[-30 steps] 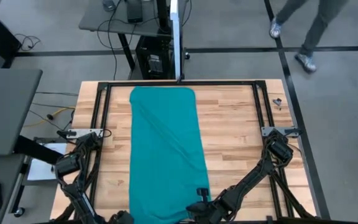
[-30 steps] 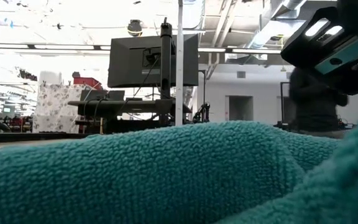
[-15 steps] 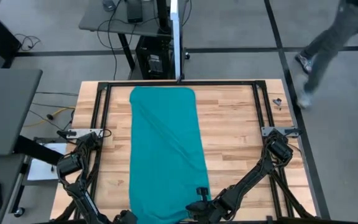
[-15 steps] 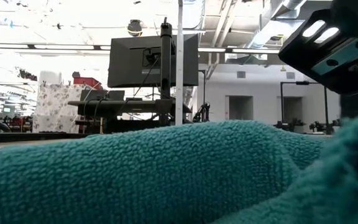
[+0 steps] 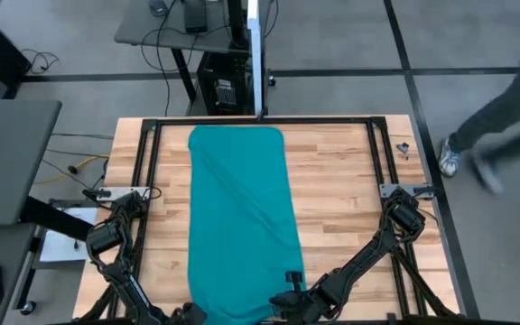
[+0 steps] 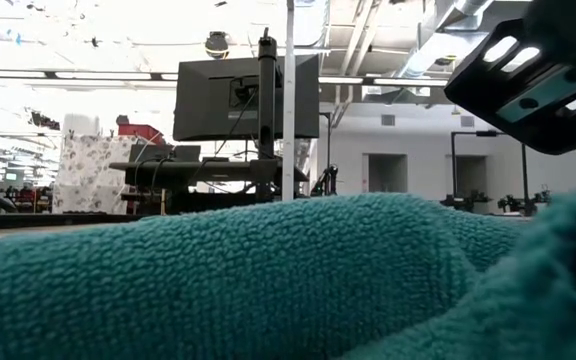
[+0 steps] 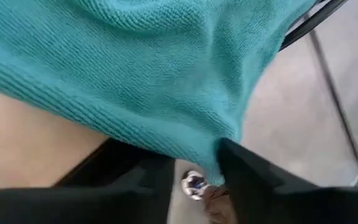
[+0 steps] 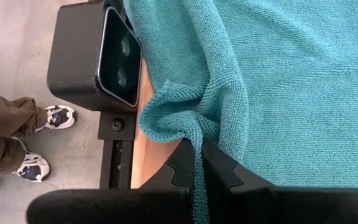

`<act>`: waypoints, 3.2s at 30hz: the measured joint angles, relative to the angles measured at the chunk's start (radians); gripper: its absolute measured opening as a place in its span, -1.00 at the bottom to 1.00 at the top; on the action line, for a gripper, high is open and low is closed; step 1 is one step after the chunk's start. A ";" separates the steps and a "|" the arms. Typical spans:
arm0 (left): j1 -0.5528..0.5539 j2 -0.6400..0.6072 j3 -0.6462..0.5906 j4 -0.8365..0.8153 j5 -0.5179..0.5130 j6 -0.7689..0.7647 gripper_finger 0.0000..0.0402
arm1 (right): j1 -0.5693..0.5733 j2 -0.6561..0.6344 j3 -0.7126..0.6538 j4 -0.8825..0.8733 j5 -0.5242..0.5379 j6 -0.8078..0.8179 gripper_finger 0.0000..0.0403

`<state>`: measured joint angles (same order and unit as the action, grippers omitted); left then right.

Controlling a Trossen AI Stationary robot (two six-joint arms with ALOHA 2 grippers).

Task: Roll towel
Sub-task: Fold the blue towel

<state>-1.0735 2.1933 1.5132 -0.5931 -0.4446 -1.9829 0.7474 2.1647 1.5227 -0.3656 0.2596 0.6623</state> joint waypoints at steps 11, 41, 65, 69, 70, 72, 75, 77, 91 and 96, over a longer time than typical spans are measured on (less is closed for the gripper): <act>-0.047 -0.076 0.096 -0.279 0.111 0.109 -0.99 | 0.005 -0.077 0.000 -0.117 0.000 -0.005 -1.00; 0.027 -0.459 0.096 -0.682 0.215 0.389 -1.00 | -0.029 -0.284 0.000 -0.315 -0.028 0.171 -1.00; -0.054 -0.427 -0.204 0.227 0.263 0.235 -1.00 | 0.168 -0.229 0.000 -0.048 -0.005 0.428 -1.00; -0.060 -0.404 -0.204 0.335 0.289 0.214 -1.00 | 0.191 -0.212 0.000 -0.031 0.011 0.462 -1.00; -0.061 -0.406 -0.204 0.344 0.288 0.213 -1.00 | 0.189 -0.214 0.000 -0.035 0.016 0.463 -1.00; -0.060 -0.419 -0.204 0.376 0.291 0.220 -1.00 | 0.186 -0.227 0.000 -0.047 0.016 0.445 -1.00; -0.053 -0.467 -0.203 0.370 0.291 0.231 -1.00 | 0.170 -0.271 0.000 -0.111 0.016 0.406 -1.00; -0.044 -0.505 -0.200 0.314 0.288 0.238 -1.00 | 0.153 -0.303 0.000 -0.176 0.018 0.374 -1.00; 0.110 -0.879 -0.253 -0.555 0.201 0.330 -1.00 | -0.166 -0.442 -0.004 -0.506 0.009 0.096 -1.00; 0.191 -1.047 -0.443 -0.557 0.201 0.363 -1.00 | -0.308 -0.444 -0.063 -0.506 -0.046 -0.004 -1.00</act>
<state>-0.8821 1.1464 1.0703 -1.1497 -0.2440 -1.6203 0.4389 1.7203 1.4599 -0.8720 0.2131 0.6582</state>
